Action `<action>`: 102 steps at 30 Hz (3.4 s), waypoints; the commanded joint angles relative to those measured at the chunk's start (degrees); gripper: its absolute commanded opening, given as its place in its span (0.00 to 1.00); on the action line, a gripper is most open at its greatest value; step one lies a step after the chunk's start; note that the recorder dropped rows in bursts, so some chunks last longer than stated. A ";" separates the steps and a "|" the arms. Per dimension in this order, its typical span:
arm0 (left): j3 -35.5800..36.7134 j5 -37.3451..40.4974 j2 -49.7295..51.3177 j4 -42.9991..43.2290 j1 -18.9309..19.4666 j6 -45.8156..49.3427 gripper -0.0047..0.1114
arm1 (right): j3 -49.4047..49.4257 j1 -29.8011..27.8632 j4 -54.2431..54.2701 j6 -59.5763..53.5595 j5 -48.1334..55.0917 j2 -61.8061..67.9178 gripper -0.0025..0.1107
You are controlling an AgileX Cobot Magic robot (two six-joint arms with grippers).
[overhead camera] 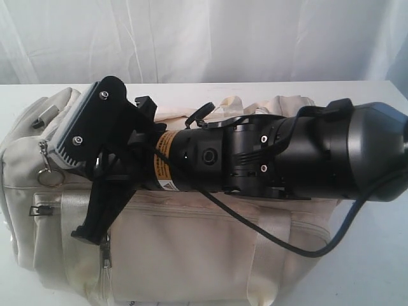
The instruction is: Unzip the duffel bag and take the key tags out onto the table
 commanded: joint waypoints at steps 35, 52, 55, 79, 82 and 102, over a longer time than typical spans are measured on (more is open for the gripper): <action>9.34 -17.54 5.18 -18.85 -1.16 59.28 0.47 | -2.34 -0.20 4.94 0.27 -5.79 -5.12 0.02; 7.19 -20.41 5.60 -26.08 5.50 60.19 0.47 | -2.34 -0.20 4.94 0.27 -5.69 -5.12 0.02; 7.19 -20.25 5.60 -26.08 5.50 59.94 0.47 | -2.34 -0.20 4.83 0.27 -5.68 -5.12 0.02; 7.19 -26.42 10.29 -26.31 5.50 54.76 0.26 | -2.34 -0.20 4.83 0.27 -5.60 -5.12 0.02; 7.19 -26.29 10.29 -26.31 5.50 54.11 0.14 | -2.34 -0.20 4.83 0.27 -5.47 -5.12 0.02; 7.19 -33.46 2.19 -28.26 5.50 55.80 0.04 | -2.12 -0.20 4.83 0.27 -1.58 -5.12 0.02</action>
